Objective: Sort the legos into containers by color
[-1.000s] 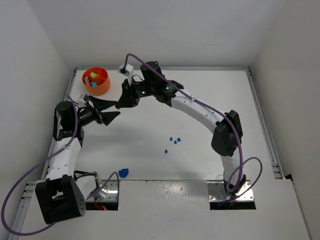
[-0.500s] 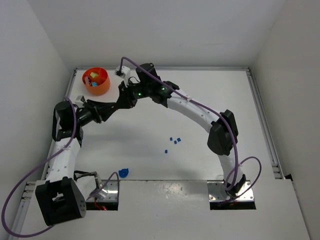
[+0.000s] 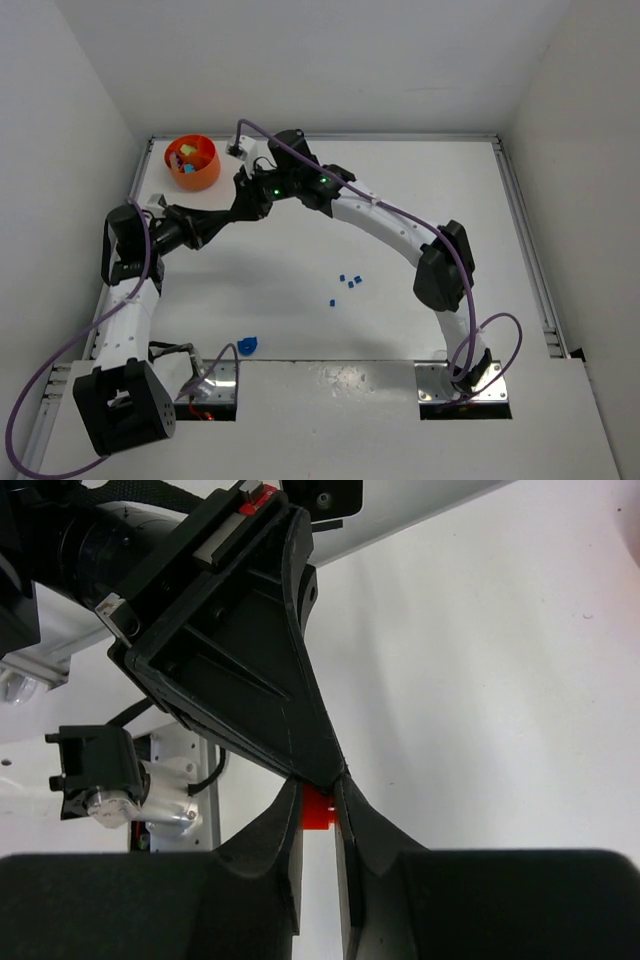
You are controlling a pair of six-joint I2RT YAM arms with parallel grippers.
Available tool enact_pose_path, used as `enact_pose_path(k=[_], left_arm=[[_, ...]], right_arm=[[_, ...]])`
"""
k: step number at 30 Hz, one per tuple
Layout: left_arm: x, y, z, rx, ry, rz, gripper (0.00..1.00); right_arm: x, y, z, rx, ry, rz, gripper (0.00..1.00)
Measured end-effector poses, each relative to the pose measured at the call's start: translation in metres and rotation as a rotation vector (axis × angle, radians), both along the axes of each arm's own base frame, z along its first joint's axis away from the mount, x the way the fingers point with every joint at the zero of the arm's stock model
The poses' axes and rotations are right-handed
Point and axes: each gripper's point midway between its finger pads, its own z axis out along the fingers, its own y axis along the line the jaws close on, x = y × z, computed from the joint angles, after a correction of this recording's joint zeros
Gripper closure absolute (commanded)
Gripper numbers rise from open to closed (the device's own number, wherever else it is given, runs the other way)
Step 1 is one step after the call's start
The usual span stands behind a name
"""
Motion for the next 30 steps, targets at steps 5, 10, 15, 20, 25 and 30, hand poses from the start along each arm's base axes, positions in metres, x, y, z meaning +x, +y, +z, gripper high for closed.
enact_pose_path(k=[5, 10, 15, 20, 25, 30], left_arm=[[-0.004, 0.000, -0.001, 0.018, -0.012, -0.015, 1.00], [-0.009, -0.002, -0.002, 0.064, -0.060, -0.042, 1.00], [-0.013, -0.002, -0.004, 0.161, -0.111, -0.083, 1.00], [0.007, 0.013, 0.031, 0.377, -0.239, -0.073, 1.00], [0.037, 0.043, 0.081, 0.692, -0.402, -0.014, 1.00], [0.083, 0.095, 0.114, 1.012, -0.496, 0.061, 1.00]], right_arm=[[-0.001, 0.000, -0.002, -0.007, -0.009, 0.004, 0.58], [-0.003, -0.002, -0.003, -0.017, -0.037, 0.022, 0.55], [-0.010, -0.016, -0.002, -0.042, -0.078, 0.036, 0.52], [-0.017, -0.040, 0.026, -0.046, -0.149, 0.041, 0.49], [-0.018, -0.068, 0.056, -0.048, -0.255, 0.035, 0.48], [-0.020, -0.102, 0.037, -0.129, -0.287, 0.010, 0.48]])
